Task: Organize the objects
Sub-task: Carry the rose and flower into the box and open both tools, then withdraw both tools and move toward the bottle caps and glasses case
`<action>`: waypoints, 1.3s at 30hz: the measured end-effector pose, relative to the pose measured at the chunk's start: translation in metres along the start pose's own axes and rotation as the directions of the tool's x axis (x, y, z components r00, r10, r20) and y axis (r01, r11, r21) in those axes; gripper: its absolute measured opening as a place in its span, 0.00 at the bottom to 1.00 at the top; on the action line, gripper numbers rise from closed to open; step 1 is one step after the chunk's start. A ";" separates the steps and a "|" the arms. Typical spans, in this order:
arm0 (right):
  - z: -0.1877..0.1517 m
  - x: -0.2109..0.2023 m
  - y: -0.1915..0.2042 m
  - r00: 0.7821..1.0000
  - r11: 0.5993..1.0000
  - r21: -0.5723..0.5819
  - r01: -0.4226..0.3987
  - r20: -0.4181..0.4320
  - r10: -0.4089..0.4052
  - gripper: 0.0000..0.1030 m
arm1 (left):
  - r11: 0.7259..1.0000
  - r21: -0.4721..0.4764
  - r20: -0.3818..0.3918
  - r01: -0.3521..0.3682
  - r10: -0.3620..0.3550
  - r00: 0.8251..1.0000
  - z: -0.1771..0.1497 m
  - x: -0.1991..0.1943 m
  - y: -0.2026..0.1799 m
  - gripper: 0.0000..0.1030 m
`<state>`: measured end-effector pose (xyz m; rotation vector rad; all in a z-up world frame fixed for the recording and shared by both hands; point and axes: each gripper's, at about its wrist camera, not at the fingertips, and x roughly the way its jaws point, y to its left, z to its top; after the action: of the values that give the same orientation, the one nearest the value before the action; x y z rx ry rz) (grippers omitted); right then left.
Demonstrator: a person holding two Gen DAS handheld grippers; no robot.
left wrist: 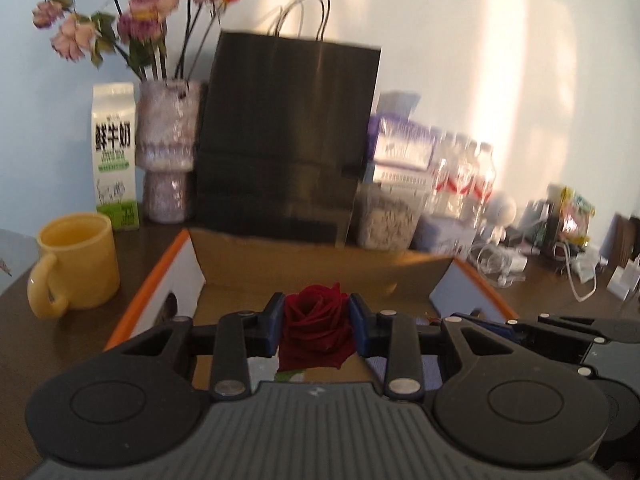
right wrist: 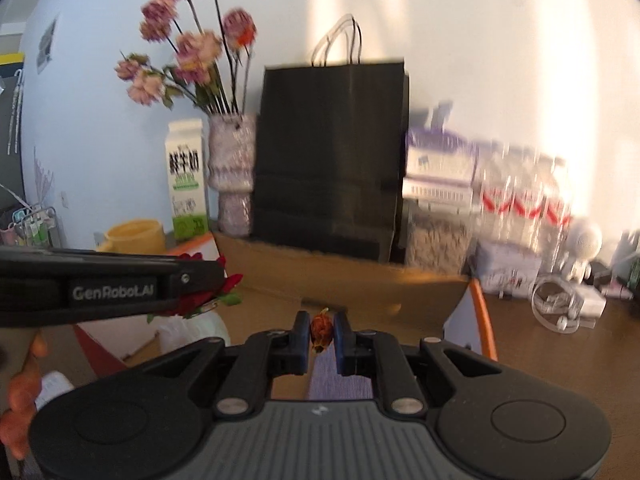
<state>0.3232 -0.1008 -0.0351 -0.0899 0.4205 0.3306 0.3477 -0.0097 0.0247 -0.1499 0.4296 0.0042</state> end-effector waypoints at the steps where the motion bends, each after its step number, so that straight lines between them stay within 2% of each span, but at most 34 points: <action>1: -0.003 0.003 -0.002 1.000 1.000 0.006 -0.003 -0.015 0.003 0.11 | 1.000 -0.001 -0.010 0.002 -0.002 1.000 -0.001 0.003 0.001 0.34; 9: -0.005 0.004 -0.004 1.000 1.000 0.006 -0.007 -0.024 0.007 0.11 | 1.000 0.001 -0.005 0.015 -0.015 1.000 -0.002 0.000 0.000 0.37; 11: -0.005 0.004 -0.004 1.000 1.000 0.006 -0.005 -0.028 0.005 0.12 | 1.000 -0.001 0.000 0.009 -0.009 1.000 -0.001 -0.001 0.000 0.46; 12: -0.005 0.004 -0.005 0.999 1.000 0.006 -0.004 -0.032 0.005 0.13 | 1.000 -0.004 0.003 0.005 -0.005 1.000 -0.001 -0.001 0.000 0.64; 13: -0.006 0.004 -0.005 0.999 1.000 0.009 -0.001 -0.033 0.001 0.22 | 1.000 -0.007 0.008 -0.004 0.004 1.000 0.000 -0.002 0.000 0.86; 14: -0.006 0.004 -0.006 0.999 1.000 0.013 0.001 -0.035 -0.001 0.34 | 1.000 -0.007 0.021 -0.018 0.018 1.000 0.000 -0.003 0.000 0.95; 15: -0.006 0.004 -0.007 0.999 1.000 0.016 0.006 -0.038 -0.005 0.70 | 0.999 -0.004 0.037 -0.036 0.036 0.999 0.001 -0.004 0.000 1.00; 16: -0.007 0.004 -0.008 0.999 1.000 0.019 0.016 -0.040 -0.015 1.00 | 0.999 0.002 0.052 -0.054 0.054 0.997 0.001 -0.006 -0.002 1.00; 22: -0.008 0.000 -0.007 0.999 0.999 0.021 0.028 -0.022 -0.027 1.00 | 0.998 -0.002 0.021 -0.062 0.062 0.998 -0.001 0.000 0.000 1.00; 39: 0.001 -0.017 -0.004 0.999 0.999 0.012 0.030 0.022 -0.031 1.00 | 0.999 -0.001 0.054 -0.052 0.052 0.997 0.010 -0.025 -0.006 1.00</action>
<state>0.3102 -0.1092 -0.0271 -0.0816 0.3988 0.2988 0.3291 -0.0137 0.0450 -0.1375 0.3795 0.0595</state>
